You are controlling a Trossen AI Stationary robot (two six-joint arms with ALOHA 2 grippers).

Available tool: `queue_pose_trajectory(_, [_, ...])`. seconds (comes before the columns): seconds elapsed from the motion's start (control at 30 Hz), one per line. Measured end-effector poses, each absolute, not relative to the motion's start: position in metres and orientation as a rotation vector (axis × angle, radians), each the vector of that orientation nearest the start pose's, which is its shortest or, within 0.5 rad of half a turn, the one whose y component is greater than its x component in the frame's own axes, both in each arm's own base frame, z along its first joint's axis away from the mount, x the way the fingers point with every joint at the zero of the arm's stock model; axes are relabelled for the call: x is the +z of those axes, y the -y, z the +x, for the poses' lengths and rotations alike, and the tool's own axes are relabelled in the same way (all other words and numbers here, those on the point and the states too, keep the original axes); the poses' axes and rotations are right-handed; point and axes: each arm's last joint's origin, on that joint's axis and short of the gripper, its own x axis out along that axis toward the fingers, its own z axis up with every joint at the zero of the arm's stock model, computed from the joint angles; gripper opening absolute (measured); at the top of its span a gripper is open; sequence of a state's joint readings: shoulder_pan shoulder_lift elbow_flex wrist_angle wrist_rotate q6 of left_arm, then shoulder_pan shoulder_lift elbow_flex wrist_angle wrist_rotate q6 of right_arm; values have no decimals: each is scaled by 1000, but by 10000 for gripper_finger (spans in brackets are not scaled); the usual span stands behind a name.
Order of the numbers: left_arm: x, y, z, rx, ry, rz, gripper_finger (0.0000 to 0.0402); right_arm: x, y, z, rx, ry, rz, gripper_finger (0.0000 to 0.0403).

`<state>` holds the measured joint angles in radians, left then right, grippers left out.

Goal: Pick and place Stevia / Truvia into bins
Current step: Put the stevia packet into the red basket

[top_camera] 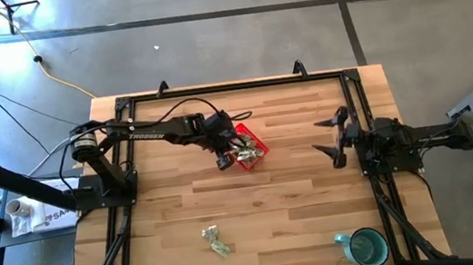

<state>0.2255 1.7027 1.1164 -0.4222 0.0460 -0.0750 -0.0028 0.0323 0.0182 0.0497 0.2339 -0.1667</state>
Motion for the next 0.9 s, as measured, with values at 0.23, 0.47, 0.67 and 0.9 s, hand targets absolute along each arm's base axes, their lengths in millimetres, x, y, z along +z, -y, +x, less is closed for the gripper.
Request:
queue_pose_trajectory(0.23, [198, -74, 336, 163, -995, -189, 29, 168, 0, 99, 28, -3, -11, 321])
queue_pose_trajectory(0.47, [199, -72, 337, 160, -989, -137, 22, 169, 0, 99, 20, 8, -13, 321])
queue_pose_trajectory(0.67, [194, -74, 342, 165, -967, -124, 22, 169, 0, 99, 21, 7, -24, 321])
queue_pose_trajectory(0.9, [196, -70, 353, 220, -891, -100, 65, 168, 0, 99, 21, 4, -25, 321])
